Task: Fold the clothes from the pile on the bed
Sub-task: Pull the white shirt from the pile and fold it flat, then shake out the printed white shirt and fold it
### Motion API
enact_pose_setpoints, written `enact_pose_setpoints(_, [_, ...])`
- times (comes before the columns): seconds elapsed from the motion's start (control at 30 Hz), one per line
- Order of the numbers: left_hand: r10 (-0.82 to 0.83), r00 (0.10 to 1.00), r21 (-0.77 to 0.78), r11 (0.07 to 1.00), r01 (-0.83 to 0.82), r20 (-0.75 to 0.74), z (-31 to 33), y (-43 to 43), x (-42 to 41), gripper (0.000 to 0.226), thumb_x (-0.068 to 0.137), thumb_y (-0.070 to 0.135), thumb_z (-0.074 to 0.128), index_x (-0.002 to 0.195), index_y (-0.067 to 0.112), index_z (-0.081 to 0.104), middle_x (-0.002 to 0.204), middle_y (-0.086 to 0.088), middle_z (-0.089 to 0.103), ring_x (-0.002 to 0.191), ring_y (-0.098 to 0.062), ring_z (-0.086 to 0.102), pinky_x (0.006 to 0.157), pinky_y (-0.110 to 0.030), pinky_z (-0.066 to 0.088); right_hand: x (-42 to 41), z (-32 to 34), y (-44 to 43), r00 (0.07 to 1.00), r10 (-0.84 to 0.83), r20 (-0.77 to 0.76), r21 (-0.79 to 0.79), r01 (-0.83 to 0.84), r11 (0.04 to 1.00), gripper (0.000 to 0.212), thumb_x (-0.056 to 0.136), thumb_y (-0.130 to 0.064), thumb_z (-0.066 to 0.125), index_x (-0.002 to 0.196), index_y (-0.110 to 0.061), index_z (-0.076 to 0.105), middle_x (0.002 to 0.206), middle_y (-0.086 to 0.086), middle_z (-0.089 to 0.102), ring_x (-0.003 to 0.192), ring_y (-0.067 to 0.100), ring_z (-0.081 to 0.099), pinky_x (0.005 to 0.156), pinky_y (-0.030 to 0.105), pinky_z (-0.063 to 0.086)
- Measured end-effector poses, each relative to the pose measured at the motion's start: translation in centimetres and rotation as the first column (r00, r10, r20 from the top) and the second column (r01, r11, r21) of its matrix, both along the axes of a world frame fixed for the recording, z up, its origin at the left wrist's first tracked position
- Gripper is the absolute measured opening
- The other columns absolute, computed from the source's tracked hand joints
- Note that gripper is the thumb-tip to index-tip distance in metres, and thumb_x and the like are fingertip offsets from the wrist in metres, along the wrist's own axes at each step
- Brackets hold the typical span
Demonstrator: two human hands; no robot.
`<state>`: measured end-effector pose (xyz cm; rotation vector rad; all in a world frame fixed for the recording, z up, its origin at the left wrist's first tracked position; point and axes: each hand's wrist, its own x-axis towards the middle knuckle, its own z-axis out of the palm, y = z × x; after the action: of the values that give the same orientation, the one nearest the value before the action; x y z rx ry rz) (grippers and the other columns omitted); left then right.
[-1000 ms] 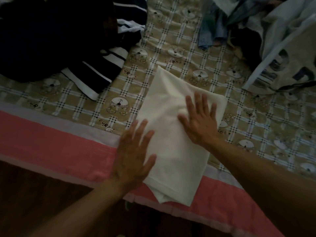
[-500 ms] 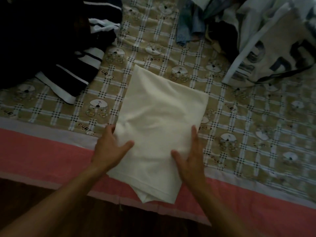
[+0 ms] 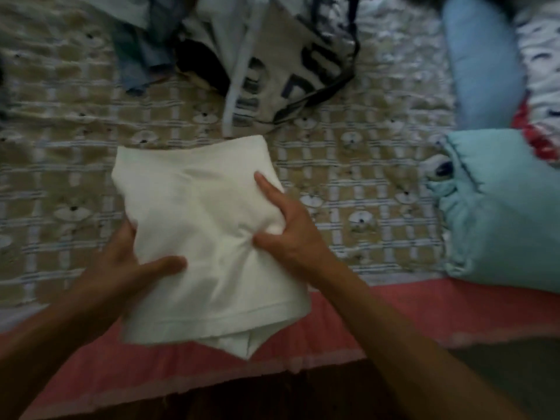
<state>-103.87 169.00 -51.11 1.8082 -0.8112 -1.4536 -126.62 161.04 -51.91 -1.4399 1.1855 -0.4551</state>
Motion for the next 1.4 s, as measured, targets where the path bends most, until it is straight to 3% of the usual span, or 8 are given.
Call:
enact_pose_setpoints(0.2, [-0.128, 0.985, -0.128, 0.985, 0.113, -0.114, 1.3, -8.4, -12.8, 0.085, 0.053, 0.020, 0.087, 0.130, 0.024, 0.050, 0.114, 0.004, 0.070, 0.102, -0.015, 0.070, 0.077, -0.032, 0.059, -15.3, 4.5, -5.7, 0.980, -0.181, -0.082, -0.115, 0.171, 0.978, 0.089, 0.065, 0.001, 0.068, 0.147, -0.017, 0.036, 0.146, -0.010, 0.039, 0.113, -0.022, 0.046, 0.094, 0.003, 0.035])
enact_pose_setpoints(0.43, [-0.234, 0.971, -0.140, 0.961, 0.239, 0.049, -3.0, -7.4, -26.9, 0.068, 0.078, 0.003, 0.076, 0.127, 0.028, 0.036, 0.104, 0.025, 0.055, 0.084, 0.020, 0.057, 0.068, -0.006, 0.048, -28.8, 1.6, -3.4, 0.912, -0.323, -0.251, -0.036, 0.325, 0.945, 0.086, 0.070, 0.016, 0.071, 0.143, -0.021, 0.044, 0.137, -0.009, 0.050, 0.107, -0.020, 0.052, 0.087, 0.002, 0.038])
enact_pose_setpoints(0.67, [-0.401, 0.854, 0.156, 0.916, 0.369, 0.332, -9.2, -0.1, -30.0, 0.110, 0.065, 0.015, 0.079, 0.148, 0.019, 0.007, 0.143, -0.006, 0.036, 0.129, -0.028, 0.042, 0.098, -0.026, 0.037, -27.3, -5.0, 6.3, 0.495, 0.014, -0.869, 0.040, 0.043, 0.998, 0.081, 0.083, -0.031, 0.062, 0.152, -0.026, 0.020, 0.160, 0.011, 0.003, 0.146, 0.031, 0.016, 0.116, 0.037, 0.023])
enact_pose_setpoints(0.8, [-0.380, 0.476, 0.023, 0.800, 0.599, 0.793, -7.8, -3.5, -29.5, 0.122, 0.067, 0.040, 0.078, 0.156, 0.014, -0.001, 0.162, -0.016, 0.007, 0.149, -0.033, 0.009, 0.119, -0.048, 0.023, -24.7, -5.1, 5.2, 0.564, -0.196, -0.802, -0.291, -0.082, 0.953, 0.083, 0.082, -0.039, 0.063, 0.153, -0.018, 0.025, 0.163, 0.013, 0.003, 0.150, 0.027, -0.001, 0.120, 0.048, 0.016])
enact_pose_setpoints(0.93, [-0.569, 0.117, 0.132, 0.377, 0.917, 0.814, -10.2, -5.0, -28.2, 0.109, 0.078, 0.059, 0.063, 0.157, 0.018, 0.000, 0.164, -0.011, -0.010, 0.150, -0.031, -0.012, 0.120, -0.055, 0.013, -25.0, -8.7, 2.5, 0.560, -0.118, -0.820, -0.200, -0.088, 0.976, 0.081, 0.090, -0.050, 0.043, 0.156, -0.023, 0.004, 0.162, 0.007, -0.016, 0.149, 0.025, -0.015, 0.121, 0.050, 0.009])
enact_pose_setpoints(1.03, [-0.659, -0.039, 0.235, 0.211, 0.949, 0.751, -12.3, -4.7, -26.5, 0.099, 0.082, 0.066, 0.049, 0.157, 0.021, 0.001, 0.165, -0.006, -0.009, 0.150, -0.028, -0.018, 0.118, -0.052, -0.002, -25.3, -10.7, 1.5, 0.529, -0.001, -0.849, -0.057, -0.089, 0.994, 0.083, 0.088, -0.058, 0.029, 0.154, -0.027, -0.009, 0.163, 0.004, -0.014, 0.150, 0.024, -0.011, 0.120, 0.050, 0.009])
enact_pose_setpoints(1.2, [-0.695, 0.138, 0.126, 0.315, 0.941, 0.706, -11.0, -6.6, -25.9, 0.078, 0.096, 0.052, 0.040, 0.156, 0.021, 0.000, 0.165, -0.002, -0.008, 0.151, -0.025, -0.014, 0.122, -0.048, -0.003, -21.4, -8.0, -2.1, 0.392, -0.018, -0.920, -0.047, -0.065, 0.997, 0.090, 0.088, -0.053, 0.050, 0.154, -0.018, -0.001, 0.161, 0.013, 0.005, 0.148, 0.030, 0.011, 0.120, 0.049, 0.008])
enact_pose_setpoints(1.4, [-0.558, 0.662, -0.055, 0.742, 0.668, 0.500, -7.3, -11.5, -20.5, 0.058, 0.094, 0.044, 0.052, 0.146, 0.026, 0.032, 0.144, 0.004, 0.037, 0.131, -0.018, 0.038, 0.109, -0.034, 0.037, -11.2, -2.6, -14.2, 0.666, -0.143, -0.732, -0.362, -0.204, 0.909, 0.053, 0.084, -0.035, 0.067, 0.132, -0.023, 0.047, 0.156, 0.009, 0.017, 0.138, 0.031, 0.032, 0.110, 0.043, 0.037])
